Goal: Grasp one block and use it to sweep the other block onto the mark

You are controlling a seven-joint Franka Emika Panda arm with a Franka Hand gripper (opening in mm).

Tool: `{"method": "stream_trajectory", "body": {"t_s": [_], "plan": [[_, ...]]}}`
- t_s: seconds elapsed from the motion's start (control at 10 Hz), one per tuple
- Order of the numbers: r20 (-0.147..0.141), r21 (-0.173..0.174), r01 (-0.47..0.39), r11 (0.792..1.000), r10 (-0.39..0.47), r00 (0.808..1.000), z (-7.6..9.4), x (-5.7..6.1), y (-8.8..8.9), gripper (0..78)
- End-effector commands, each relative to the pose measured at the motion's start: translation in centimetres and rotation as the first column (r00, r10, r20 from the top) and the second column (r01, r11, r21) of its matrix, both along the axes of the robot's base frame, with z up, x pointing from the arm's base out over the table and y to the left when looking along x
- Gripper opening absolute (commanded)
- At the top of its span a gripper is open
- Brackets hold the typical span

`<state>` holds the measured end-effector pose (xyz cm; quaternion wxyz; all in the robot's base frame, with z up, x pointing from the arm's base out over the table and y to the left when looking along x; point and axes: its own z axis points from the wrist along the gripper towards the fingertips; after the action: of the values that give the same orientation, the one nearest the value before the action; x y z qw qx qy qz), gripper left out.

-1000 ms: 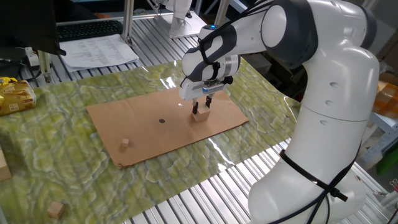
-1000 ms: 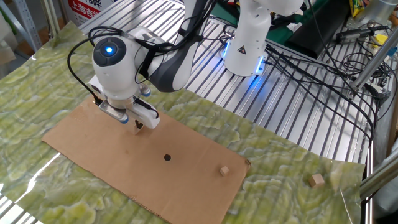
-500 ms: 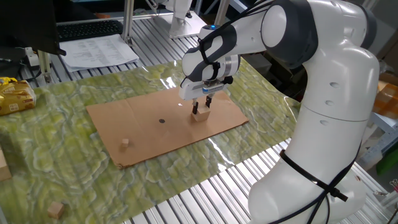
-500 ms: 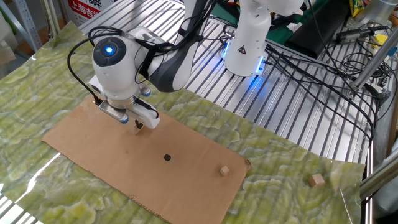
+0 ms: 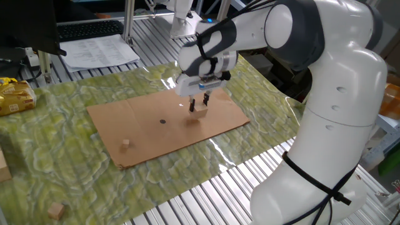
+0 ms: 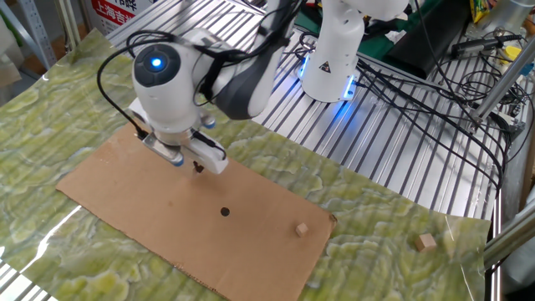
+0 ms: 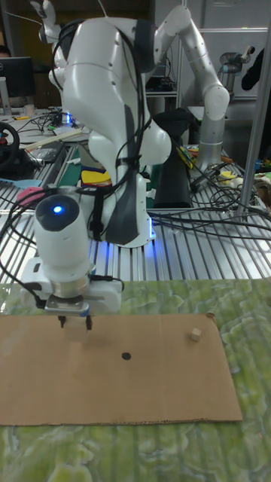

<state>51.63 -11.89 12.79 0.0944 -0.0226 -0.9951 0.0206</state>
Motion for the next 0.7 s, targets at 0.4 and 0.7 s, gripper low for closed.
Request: {"method": "stream_trajectory", "body": {"t_s": [0.4,0.7], "plan": [[-0.047,0.003,0.151,0.989,-0.151,0.987,4.7,0.2,5.6,1.1],[-0.066,-0.005,0.119,0.993,-0.119,0.991,4.7,0.2,5.6,1.1]]}}
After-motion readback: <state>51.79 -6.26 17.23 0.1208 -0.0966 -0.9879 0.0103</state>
